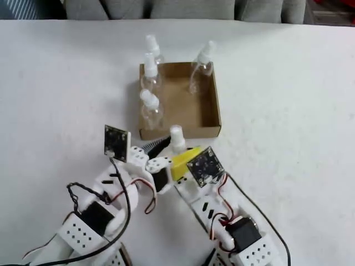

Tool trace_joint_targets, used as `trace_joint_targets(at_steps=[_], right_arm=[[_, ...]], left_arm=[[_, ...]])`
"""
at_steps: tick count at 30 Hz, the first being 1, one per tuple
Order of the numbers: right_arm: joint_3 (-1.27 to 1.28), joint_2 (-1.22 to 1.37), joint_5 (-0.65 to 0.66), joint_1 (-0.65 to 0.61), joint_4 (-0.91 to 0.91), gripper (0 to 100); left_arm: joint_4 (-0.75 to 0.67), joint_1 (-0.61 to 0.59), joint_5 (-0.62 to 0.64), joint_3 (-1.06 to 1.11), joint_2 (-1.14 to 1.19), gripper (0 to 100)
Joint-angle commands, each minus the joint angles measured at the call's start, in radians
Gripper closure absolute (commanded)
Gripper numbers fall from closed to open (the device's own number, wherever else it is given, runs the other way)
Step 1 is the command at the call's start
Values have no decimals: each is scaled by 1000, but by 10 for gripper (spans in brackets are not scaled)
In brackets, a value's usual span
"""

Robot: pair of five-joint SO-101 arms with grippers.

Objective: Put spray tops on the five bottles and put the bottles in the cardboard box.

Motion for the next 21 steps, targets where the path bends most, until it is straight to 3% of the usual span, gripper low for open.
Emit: trace_joint_targets(at_steps=[1, 9, 18, 21], right_arm=[[-32, -10, 6, 47, -22, 983], [-32, -10, 5, 56, -33, 983], [-32, -8, 2, 120, -59, 983], [-32, -8, 2, 120, -59, 983]], left_arm=[[-9, -16, -11, -34, -18, 702], [3, -16, -12, -32, -47, 702], [316, -16, -12, -29, -490, 706], [381, -36, -29, -35, -507, 706]])
